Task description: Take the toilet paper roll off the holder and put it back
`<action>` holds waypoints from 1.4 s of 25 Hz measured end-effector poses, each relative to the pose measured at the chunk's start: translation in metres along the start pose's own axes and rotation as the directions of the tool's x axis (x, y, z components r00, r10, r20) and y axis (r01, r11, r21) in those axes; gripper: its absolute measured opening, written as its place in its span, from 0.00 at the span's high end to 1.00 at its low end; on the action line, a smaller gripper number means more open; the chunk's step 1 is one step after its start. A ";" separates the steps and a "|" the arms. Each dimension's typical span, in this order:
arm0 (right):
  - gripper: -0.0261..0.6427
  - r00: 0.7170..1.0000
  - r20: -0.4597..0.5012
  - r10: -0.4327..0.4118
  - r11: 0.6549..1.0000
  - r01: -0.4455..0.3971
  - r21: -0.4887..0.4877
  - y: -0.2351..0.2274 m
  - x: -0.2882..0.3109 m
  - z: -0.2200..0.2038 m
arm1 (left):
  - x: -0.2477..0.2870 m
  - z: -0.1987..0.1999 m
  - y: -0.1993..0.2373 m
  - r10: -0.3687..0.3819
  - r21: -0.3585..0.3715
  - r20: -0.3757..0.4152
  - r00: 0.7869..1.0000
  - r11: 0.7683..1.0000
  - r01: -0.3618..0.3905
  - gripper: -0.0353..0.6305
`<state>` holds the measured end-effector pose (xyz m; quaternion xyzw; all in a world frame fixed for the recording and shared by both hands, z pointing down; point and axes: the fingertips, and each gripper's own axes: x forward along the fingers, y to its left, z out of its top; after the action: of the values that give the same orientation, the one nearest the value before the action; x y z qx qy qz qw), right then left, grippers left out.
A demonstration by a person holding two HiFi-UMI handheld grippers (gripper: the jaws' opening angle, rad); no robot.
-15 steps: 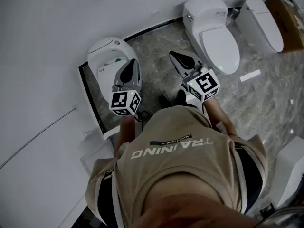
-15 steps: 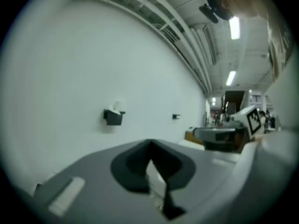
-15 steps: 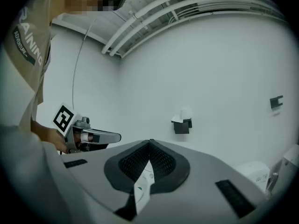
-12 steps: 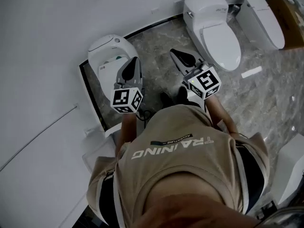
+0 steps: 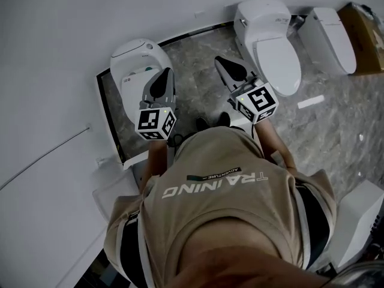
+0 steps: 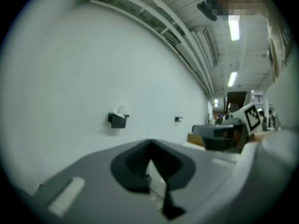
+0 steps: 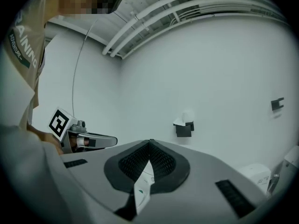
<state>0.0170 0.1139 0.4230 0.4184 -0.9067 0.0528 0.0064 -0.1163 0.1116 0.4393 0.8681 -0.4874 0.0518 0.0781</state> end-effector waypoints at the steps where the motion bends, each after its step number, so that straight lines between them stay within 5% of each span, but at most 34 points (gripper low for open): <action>1: 0.94 1.000 -0.004 -0.003 1.000 0.003 0.000 0.001 0.002 0.000 | -0.002 0.000 0.004 0.003 -0.003 0.003 1.000 1.000 -0.003 0.95; 16: 0.94 0.996 -0.057 -0.071 0.997 0.073 0.036 -0.015 0.031 -0.023 | 0.032 -0.026 0.042 -0.058 -0.049 -0.052 0.997 0.997 0.056 0.95; 22: 0.94 0.998 -0.058 0.006 1.000 -0.005 0.016 -0.052 0.073 -0.019 | 0.080 -0.013 0.039 -0.071 -0.025 -0.064 0.995 0.997 0.069 0.95; 35: 0.94 0.980 -0.035 0.194 0.981 -0.194 0.008 -0.131 0.156 0.006 | 0.178 0.023 0.050 0.022 0.006 -0.065 0.998 1.000 -0.022 0.95</action>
<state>0.0151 -0.0894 0.4377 0.3269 -0.9428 0.0626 0.0166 -0.0657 -0.0676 0.4504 0.8608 -0.4940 0.0820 0.0909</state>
